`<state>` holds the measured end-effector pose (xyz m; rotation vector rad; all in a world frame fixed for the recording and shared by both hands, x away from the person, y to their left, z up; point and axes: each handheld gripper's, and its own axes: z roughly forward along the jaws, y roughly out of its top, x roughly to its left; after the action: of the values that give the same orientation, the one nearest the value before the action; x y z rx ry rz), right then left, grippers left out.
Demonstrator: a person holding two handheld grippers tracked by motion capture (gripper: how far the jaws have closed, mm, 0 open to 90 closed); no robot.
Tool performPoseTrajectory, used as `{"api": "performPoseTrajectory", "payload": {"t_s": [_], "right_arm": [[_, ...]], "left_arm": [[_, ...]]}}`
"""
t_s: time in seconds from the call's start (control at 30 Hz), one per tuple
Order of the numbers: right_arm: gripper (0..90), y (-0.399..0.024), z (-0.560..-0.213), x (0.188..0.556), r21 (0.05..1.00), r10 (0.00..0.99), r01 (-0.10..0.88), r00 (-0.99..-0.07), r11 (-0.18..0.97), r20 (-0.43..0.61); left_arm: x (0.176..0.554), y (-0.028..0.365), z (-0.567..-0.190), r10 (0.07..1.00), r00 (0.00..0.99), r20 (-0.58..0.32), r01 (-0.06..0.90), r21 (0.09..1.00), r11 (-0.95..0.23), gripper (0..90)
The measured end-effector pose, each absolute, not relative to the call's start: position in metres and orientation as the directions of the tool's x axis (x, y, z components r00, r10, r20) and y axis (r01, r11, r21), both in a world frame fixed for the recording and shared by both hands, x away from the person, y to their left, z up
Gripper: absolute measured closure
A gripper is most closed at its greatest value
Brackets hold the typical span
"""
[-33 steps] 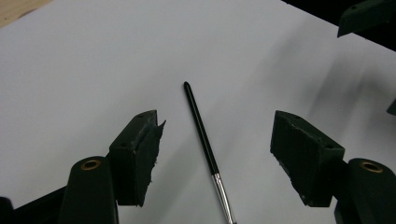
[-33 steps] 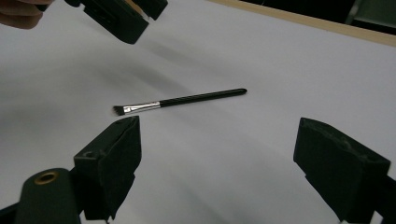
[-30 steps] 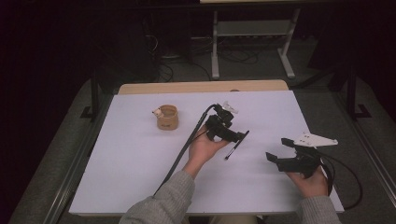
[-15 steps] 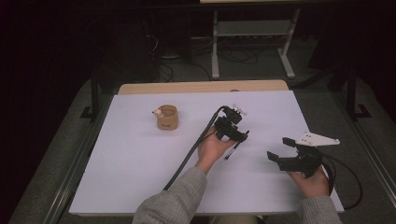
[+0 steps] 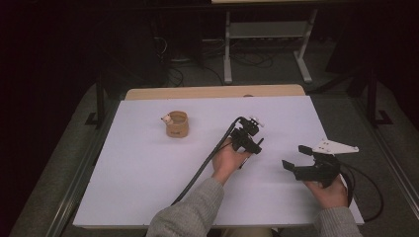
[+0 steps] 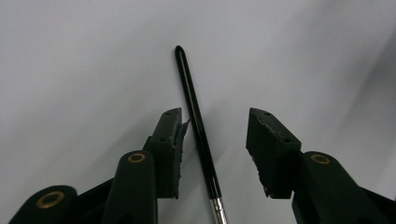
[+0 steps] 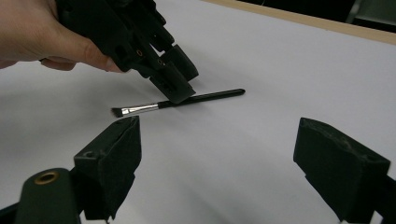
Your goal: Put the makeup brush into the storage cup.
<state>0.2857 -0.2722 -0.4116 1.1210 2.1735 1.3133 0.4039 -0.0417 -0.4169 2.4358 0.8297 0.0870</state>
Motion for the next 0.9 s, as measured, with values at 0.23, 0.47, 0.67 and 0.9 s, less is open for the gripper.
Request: {"api": "performPoseTrajectory", "payload": {"t_s": [0.23, 0.47, 0.67, 0.9], "right_arm": [[14.2, -0.2719, -0.4118, 0.286, 0.86, 0.78, 0.444, -0.619, 0.251, 0.091], [14.2, -0.2721, -0.4117, 0.2861, 0.861, 0.779, 0.443, -0.62, 0.252, 0.091], [14.2, -0.2709, -0.4117, 0.2861, 0.86, 0.778, 0.444, -0.622, 0.251, 0.094], [14.2, -0.271, -0.4115, 0.2856, 0.86, 0.778, 0.445, -0.621, 0.248, 0.097]], "left_arm": [[0.4038, -0.0436, -0.421, 0.592, 0.799, -0.107, 0.557, 0.503, -0.661, 61.7], [0.4028, -0.0446, -0.422, 0.597, 0.797, -0.091, 0.558, 0.489, -0.671, 66.6], [0.4002, -0.0469, -0.4235, 0.598, 0.798, -0.079, 0.558, 0.471, -0.683, 70.1], [0.3986, -0.0477, -0.4231, 0.601, 0.796, -0.073, 0.561, 0.461, -0.688, 72.8]]}}
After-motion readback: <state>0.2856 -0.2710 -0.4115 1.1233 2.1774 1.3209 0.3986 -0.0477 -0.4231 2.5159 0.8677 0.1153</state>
